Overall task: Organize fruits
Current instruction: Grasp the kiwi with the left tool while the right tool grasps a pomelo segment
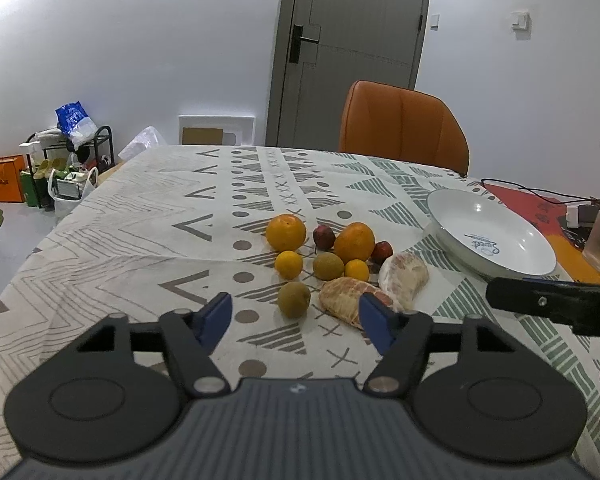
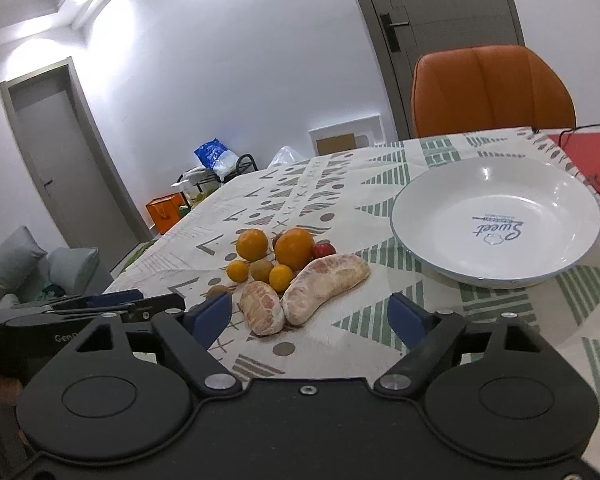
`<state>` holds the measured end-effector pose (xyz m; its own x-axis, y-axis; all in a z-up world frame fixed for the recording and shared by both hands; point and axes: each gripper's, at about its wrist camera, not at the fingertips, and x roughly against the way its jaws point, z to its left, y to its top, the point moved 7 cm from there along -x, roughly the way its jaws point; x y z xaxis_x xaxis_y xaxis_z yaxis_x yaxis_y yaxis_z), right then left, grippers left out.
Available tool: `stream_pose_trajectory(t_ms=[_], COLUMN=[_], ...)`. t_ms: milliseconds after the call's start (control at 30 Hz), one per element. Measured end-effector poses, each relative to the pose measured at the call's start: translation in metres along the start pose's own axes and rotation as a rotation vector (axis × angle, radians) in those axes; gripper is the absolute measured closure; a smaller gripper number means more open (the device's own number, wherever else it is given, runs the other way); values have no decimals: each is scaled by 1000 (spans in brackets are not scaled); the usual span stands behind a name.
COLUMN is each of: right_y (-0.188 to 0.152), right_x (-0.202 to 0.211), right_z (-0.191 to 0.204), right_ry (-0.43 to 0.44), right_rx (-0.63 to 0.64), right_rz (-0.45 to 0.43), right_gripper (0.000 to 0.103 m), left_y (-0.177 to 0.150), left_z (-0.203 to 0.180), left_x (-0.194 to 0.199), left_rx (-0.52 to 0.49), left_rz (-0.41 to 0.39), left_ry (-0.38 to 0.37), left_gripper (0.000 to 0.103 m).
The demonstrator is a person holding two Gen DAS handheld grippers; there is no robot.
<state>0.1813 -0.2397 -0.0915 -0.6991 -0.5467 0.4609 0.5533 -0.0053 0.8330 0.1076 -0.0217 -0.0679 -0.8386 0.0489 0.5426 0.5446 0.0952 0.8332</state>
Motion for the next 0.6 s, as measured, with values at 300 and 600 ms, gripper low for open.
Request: stream_pose_trajectory(t_ms=[300, 600], right_y=[1, -5], right_x=[-27, -56], right_z=[-9, -8], right_ry=[-22, -2], right_rx=[-51, -85], right_rz=[18, 68], right_gripper=[29, 42], left_y=[-2, -4], left_z=[-1, -1], left_x=[-26, -42], left_rx=[13, 28], left_rz=[25, 39], left_ry=[3, 6], left_gripper=[49, 58])
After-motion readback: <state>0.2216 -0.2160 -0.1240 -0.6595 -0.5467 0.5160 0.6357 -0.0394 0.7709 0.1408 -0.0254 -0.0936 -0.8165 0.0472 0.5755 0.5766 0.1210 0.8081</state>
